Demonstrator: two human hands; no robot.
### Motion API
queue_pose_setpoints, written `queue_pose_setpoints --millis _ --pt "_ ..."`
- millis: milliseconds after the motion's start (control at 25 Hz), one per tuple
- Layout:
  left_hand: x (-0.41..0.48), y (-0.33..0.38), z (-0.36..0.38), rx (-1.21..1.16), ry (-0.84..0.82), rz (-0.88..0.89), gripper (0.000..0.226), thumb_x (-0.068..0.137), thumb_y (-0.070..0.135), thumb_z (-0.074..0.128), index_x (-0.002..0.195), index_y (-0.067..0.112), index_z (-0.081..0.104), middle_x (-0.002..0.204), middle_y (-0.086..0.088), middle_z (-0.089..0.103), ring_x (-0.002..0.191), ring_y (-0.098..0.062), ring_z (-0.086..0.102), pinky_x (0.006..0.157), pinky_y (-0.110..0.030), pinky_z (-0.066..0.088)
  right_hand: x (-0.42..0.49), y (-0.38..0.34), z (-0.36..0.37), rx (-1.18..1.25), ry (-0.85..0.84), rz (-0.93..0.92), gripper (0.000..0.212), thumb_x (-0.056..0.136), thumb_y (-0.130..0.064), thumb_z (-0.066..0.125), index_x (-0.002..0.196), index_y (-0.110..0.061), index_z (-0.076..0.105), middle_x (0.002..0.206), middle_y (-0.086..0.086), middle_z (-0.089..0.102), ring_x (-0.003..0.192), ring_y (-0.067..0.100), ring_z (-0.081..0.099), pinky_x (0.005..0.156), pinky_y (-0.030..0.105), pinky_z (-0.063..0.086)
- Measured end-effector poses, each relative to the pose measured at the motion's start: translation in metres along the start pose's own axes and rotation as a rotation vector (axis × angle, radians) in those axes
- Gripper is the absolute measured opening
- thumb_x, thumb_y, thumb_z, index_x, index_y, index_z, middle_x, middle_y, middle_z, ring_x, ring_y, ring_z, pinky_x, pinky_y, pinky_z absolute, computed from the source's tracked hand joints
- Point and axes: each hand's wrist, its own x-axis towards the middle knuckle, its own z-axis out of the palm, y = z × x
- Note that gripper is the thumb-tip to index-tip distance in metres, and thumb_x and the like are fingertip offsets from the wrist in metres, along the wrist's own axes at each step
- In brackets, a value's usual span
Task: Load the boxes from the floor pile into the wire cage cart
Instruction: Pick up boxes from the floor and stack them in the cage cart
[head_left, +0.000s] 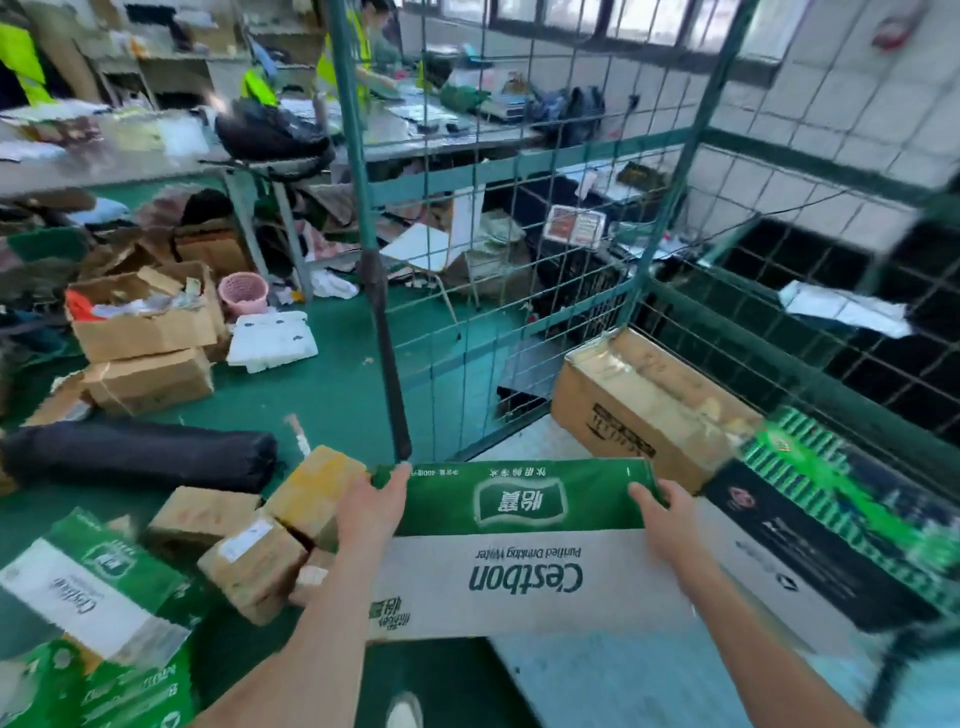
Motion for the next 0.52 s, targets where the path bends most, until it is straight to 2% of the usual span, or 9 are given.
queue_pose_setpoints --millis 40,80,120,200,280,360,480,520 --pt "0.008 0.019 0.015 -0.02 -0.031 0.027 0.081 0.098 0.057 0.052 0.152 0.0 0.033 0.155 -0.02 0.041 0.14 -0.037 0.042 0.113 -0.042 0.035 0.009 -0.003 -0.009 0.046 0.051 0.034 0.055 0.084 -0.06 0.059 0.112 -0.013 0.064 0.104 0.008 0.065 0.085 0.018 0.062 0.073 0.038 0.054" --pt "0.014 0.034 0.027 -0.028 -0.042 0.051 0.082 0.099 0.055 0.052 0.153 -0.002 0.028 0.156 -0.021 0.038 0.141 -0.037 0.04 0.112 -0.041 0.034 0.013 -0.007 -0.016 0.057 0.096 0.057 0.044 0.091 -0.053 0.059 0.108 -0.012 0.063 0.098 0.005 0.064 0.08 0.015 0.06 0.067 0.033 0.049" --pt "0.022 0.048 0.036 -0.027 -0.069 0.064 0.085 0.099 0.056 0.051 0.154 -0.003 0.024 0.158 -0.021 0.035 0.142 -0.037 0.039 0.112 -0.042 0.034 0.019 -0.011 -0.023 0.033 0.14 0.085 0.033 0.097 -0.046 0.058 0.105 -0.015 0.059 0.097 0.004 0.061 0.08 0.016 0.058 0.066 0.031 0.044" --pt "0.041 0.073 0.048 -0.002 -0.123 0.088 0.09 0.099 0.06 0.047 0.156 -0.003 0.018 0.16 -0.02 0.032 0.144 -0.038 0.038 0.114 -0.046 0.033 0.036 -0.016 -0.037 0.014 0.243 0.113 0.026 0.1 -0.044 0.054 0.105 -0.019 0.056 0.099 0.005 0.06 0.089 0.024 0.057 0.076 0.033 0.041" --pt "0.069 0.096 0.055 0.018 -0.152 0.131 0.093 0.098 0.065 0.043 0.154 -0.006 0.021 0.159 -0.022 0.034 0.142 -0.039 0.039 0.115 -0.047 0.034 0.05 -0.03 -0.048 0.045 0.314 0.116 0.032 0.101 -0.045 0.05 0.091 -0.015 0.056 0.089 0.005 0.06 0.089 0.027 0.057 0.076 0.037 0.041" --pt "0.094 0.123 0.063 0.02 -0.18 0.164 0.092 0.098 0.065 0.041 0.151 -0.008 0.027 0.155 -0.022 0.039 0.138 -0.038 0.043 0.112 -0.044 0.036 0.063 -0.041 -0.052 0.073 0.362 0.174 0.048 0.104 -0.049 0.042 0.076 -0.011 0.055 0.076 0.006 0.056 0.082 0.03 0.056 0.071 0.038 0.037" --pt "0.112 0.162 0.084 0.104 -0.227 0.254 0.084 0.099 0.066 0.034 0.146 -0.003 0.042 0.151 -0.021 0.045 0.136 -0.037 0.046 0.11 -0.044 0.038 0.071 -0.05 -0.057 0.093 0.397 0.258 0.063 0.102 -0.061 0.034 0.086 -0.008 0.063 0.088 0.012 0.061 0.089 0.031 0.06 0.076 0.037 0.038" --pt "0.115 0.17 0.093 0.123 -0.246 0.274 0.084 0.099 0.067 0.032 0.145 -0.002 0.046 0.151 -0.02 0.047 0.136 -0.036 0.047 0.111 -0.045 0.039 0.07 -0.048 -0.06 0.114 0.426 0.278 0.065 0.1 -0.063 0.035 0.083 -0.008 0.064 0.087 0.012 0.062 0.087 0.031 0.061 0.075 0.037 0.04"
